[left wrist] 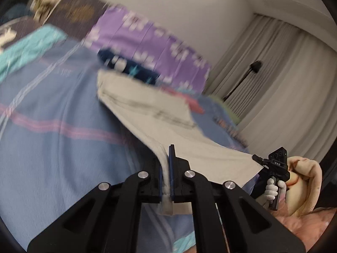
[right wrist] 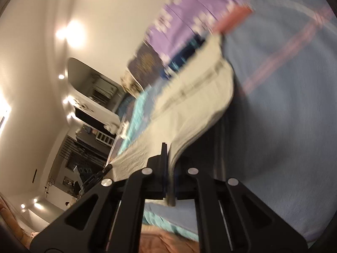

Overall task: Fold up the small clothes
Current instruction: 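Grasp the hem with the left gripper and fold it toward the collar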

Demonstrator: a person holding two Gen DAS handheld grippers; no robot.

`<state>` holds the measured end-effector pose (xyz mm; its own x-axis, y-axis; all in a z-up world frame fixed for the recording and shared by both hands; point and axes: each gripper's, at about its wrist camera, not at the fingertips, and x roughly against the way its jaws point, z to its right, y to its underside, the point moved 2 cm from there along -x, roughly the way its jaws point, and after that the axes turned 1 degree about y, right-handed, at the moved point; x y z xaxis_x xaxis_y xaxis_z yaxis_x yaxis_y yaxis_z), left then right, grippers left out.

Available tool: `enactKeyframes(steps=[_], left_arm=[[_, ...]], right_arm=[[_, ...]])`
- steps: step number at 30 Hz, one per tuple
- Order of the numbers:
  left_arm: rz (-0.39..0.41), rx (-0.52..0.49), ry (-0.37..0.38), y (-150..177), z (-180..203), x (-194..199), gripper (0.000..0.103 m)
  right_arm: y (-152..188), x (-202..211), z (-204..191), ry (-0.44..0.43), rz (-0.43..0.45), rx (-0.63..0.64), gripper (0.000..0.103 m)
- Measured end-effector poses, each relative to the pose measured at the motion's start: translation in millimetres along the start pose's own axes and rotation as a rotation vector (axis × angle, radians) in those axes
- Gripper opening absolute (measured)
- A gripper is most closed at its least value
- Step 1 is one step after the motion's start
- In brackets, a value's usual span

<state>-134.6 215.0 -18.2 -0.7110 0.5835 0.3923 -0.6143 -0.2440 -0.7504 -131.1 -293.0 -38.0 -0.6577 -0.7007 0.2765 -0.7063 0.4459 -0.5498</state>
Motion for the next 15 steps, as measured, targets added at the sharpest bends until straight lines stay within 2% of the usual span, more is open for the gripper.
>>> enactKeyframes(steps=[3,6,9,12,15], left_arm=[[0.076,-0.056,0.037,-11.0,30.6,24.4,0.004],[0.133,-0.076,0.065,-4.0,53.9,56.3,0.004],[0.167,-0.074,0.052,6.5,65.2,81.2,0.004],[0.156,-0.08,0.045,7.4,64.4,68.0,0.004],[0.088,-0.029,0.037,4.4,49.8,30.6,0.004]], right_arm=[[-10.3,36.9,-28.3,-0.034,0.089,0.067,0.004],[-4.0,79.0,-44.9,-0.076,0.156,0.104,0.004],[2.9,111.6,-60.4,-0.014,0.21,0.166,0.004],[-1.3,101.8,-57.3,0.079,0.187,0.176,0.005],[-10.3,73.3,-35.0,0.069,0.142,0.114,0.004]])
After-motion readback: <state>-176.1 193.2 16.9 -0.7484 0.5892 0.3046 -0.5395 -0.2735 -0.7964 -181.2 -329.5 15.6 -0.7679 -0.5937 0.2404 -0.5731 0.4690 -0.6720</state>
